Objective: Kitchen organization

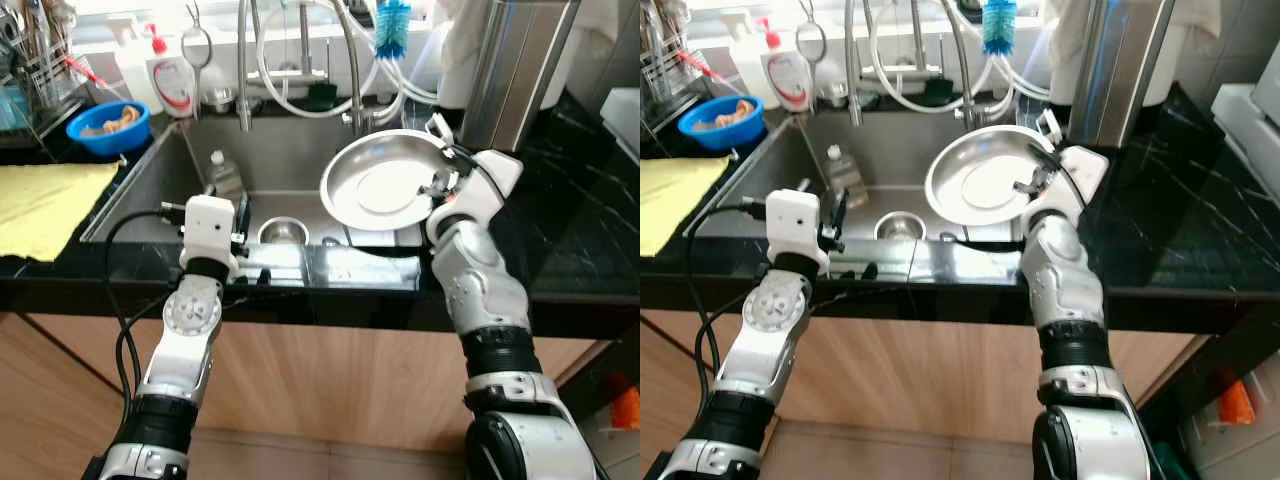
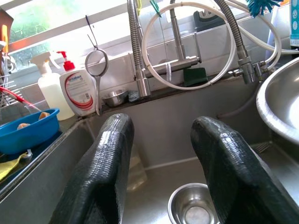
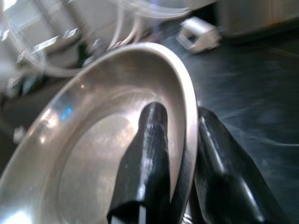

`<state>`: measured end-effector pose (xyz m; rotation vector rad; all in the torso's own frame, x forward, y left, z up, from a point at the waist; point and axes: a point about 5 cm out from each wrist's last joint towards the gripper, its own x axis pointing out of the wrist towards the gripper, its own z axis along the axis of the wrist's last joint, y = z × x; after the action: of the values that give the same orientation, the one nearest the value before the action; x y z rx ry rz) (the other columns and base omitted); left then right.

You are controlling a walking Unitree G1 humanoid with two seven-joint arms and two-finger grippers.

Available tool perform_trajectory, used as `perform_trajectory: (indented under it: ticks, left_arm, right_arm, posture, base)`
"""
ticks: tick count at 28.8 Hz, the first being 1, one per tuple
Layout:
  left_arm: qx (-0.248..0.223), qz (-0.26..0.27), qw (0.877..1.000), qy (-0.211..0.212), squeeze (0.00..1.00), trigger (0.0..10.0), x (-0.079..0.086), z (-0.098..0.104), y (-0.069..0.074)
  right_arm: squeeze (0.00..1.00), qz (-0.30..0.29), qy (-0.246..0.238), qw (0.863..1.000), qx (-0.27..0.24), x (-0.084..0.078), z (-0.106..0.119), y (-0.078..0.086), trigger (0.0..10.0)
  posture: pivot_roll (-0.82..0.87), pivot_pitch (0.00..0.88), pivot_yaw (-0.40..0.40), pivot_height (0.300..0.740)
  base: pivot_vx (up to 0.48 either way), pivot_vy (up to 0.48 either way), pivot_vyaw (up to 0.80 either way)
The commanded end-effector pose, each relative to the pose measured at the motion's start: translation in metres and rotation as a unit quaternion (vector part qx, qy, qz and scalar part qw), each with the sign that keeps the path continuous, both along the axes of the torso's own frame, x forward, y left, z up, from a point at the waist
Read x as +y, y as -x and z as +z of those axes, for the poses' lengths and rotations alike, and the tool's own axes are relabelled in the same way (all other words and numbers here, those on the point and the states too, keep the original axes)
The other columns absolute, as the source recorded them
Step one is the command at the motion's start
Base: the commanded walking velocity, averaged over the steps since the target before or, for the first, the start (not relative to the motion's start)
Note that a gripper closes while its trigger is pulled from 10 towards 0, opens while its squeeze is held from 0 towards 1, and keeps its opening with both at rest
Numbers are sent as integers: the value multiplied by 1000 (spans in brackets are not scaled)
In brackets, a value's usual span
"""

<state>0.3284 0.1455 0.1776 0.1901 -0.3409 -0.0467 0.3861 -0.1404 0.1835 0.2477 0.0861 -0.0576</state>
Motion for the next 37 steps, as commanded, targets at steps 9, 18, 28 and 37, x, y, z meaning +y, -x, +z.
perform_trajectory:
  ticks: [9,18,28,37]
  left_arm:
    - [-11,-3,1000,8,0,10000,-2,5,1]
    - [-17,-6,1000,15,0,10000,-3,6,2]
    - [-18,-8,1000,17,0,10000,-5,6,4]
    - [-11,-7,1000,17,0,10000,-4,3,6]
  right_arm:
    - [0,48,90,994,-35,11,16,-19,10000]
    - [0,71,207,975,-42,15,17,-27,10000]
    - [0,80,245,966,0,13,-2,-26,10000]
    - [380,67,232,970,4,8,-7,-24,10000]
  posture:
    - [-164,0,60,740]
    - [-147,0,51,740]
    - [-140,0,50,740]
    - [-143,0,53,740]
  base:
    - [0,0,0]
    - [0,0,0]
    - [0,0,0]
    - [0,0,0]
